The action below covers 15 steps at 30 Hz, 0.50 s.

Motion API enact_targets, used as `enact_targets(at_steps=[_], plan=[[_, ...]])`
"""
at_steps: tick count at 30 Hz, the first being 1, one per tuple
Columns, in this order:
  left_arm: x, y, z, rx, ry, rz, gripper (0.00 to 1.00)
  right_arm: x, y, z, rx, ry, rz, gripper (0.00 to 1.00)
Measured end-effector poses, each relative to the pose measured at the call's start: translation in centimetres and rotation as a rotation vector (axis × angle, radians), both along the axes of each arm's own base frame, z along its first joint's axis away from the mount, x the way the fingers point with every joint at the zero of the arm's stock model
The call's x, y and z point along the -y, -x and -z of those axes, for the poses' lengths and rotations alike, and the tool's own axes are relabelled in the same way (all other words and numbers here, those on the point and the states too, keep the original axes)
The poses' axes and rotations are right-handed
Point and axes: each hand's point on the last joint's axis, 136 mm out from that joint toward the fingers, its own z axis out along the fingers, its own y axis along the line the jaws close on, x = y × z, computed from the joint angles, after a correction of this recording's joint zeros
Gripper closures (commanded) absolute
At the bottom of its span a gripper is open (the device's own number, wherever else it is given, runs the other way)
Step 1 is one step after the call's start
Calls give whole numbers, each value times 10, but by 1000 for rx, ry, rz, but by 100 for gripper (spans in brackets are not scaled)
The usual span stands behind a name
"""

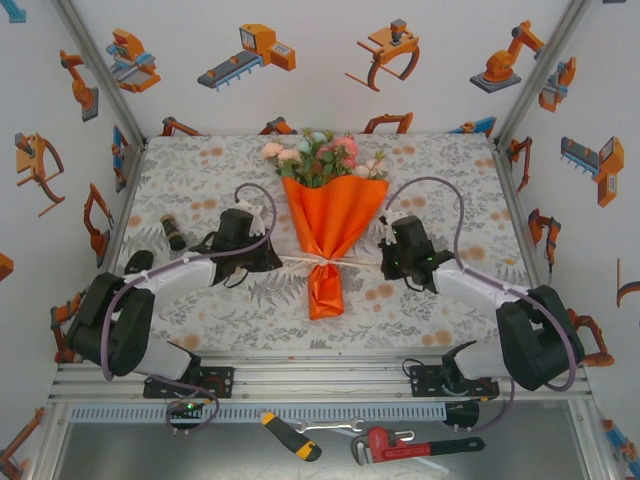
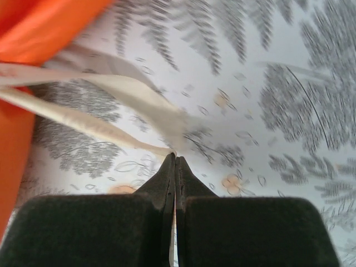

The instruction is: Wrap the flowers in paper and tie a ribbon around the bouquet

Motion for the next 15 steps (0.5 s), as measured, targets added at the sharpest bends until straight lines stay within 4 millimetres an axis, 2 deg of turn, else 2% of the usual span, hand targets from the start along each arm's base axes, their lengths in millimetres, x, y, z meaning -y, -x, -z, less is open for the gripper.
enact_targets(at_steps=[3,6,8,11,13,15], plan=[[-19,4,17,-70,-17,-70,100,19,-2,5,-41,-78,134,100],[-31,1,24,-112,-8,-123,100,40,-8,7,-76,-164,267,100],[-30,1,26,-130,11,-131,100,47,-9,9,-101,-202,322,100],[-29,1,28,-149,27,-142,98,47,-9,9,-119,-243,343,100],[-31,0,27,-153,35,-156,81,43,-9,7,-129,-280,333,85],[-32,-2,24,-146,54,-165,65,40,-8,3,-136,-315,319,65]])
